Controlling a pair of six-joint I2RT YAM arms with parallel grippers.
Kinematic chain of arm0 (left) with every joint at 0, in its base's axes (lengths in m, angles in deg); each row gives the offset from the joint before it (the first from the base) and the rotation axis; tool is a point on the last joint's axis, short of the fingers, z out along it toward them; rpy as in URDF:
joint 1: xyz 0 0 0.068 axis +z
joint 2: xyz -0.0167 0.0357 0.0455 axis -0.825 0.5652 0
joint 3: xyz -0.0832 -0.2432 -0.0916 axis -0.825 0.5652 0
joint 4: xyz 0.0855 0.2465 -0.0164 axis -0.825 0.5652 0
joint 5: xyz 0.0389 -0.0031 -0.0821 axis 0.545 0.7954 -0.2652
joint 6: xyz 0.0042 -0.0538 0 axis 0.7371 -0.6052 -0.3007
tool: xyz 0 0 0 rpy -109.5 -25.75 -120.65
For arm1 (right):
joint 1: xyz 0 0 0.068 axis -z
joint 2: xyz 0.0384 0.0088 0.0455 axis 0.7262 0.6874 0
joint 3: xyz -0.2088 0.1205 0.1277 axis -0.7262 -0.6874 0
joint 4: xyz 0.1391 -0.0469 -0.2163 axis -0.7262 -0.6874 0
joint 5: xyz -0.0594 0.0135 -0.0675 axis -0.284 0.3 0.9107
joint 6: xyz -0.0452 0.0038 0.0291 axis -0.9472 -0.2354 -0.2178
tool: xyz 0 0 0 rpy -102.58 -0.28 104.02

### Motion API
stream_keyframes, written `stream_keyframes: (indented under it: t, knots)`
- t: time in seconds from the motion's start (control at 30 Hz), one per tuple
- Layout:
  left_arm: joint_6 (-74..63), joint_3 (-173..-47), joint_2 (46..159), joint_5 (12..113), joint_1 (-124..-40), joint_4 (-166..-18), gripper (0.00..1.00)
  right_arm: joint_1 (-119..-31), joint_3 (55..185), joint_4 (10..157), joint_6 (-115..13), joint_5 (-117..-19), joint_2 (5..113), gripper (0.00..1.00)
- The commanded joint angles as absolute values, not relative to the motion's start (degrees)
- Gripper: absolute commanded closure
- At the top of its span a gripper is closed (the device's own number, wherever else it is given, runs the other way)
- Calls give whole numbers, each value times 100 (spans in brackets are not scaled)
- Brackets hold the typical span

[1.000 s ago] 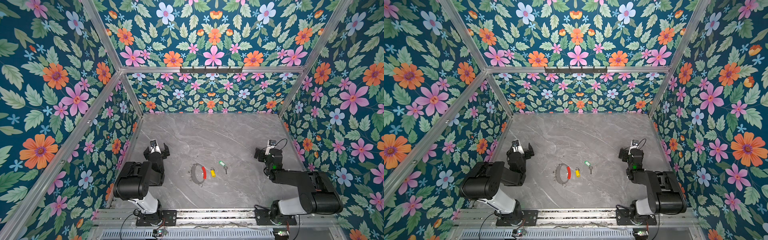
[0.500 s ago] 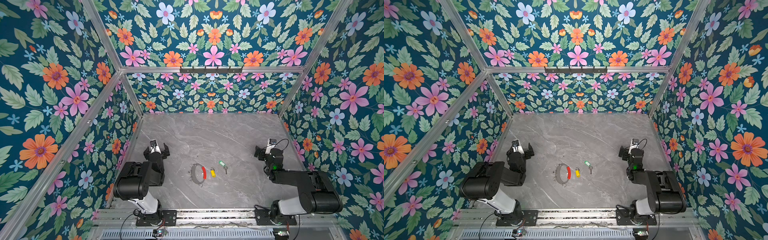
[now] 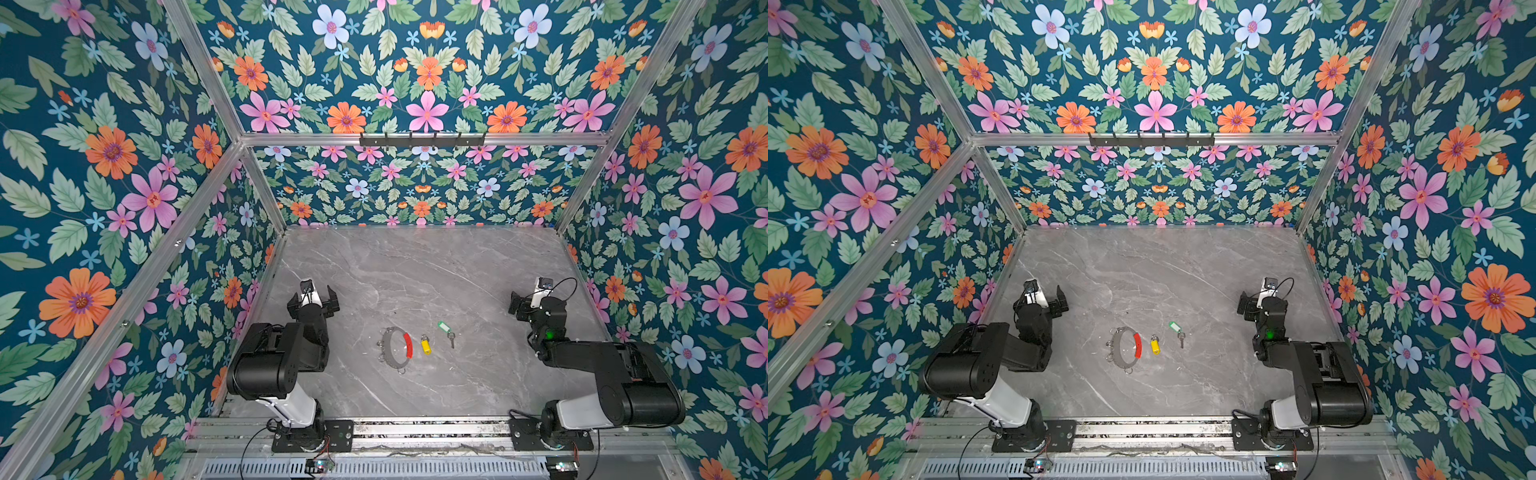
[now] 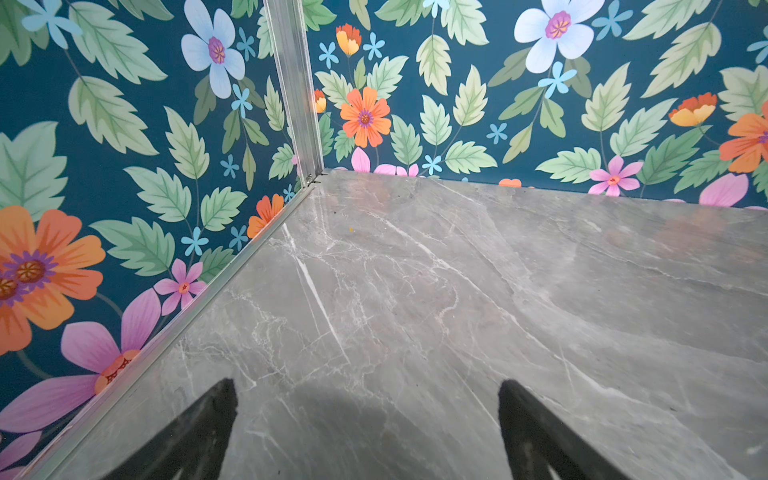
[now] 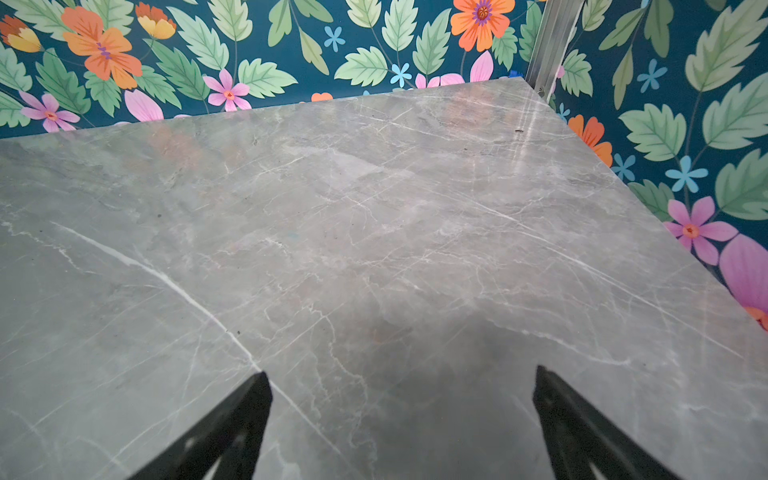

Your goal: Remove the keys from the keyring

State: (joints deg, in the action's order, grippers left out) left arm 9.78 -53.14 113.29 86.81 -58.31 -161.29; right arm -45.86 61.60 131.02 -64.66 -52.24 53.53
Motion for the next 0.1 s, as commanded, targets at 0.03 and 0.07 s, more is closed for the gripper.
stream_keyframes:
  t: [0.03,0.07]
  knots:
    - [984,-5310,11318,8678,-5830,-16241,0,-4592,6168,13350,-6468,-5273,5352,1]
    - [981,-5307,11312,8685,-5831,-16242,0,-4595,6166,13351,-6468,-5273,5357,1]
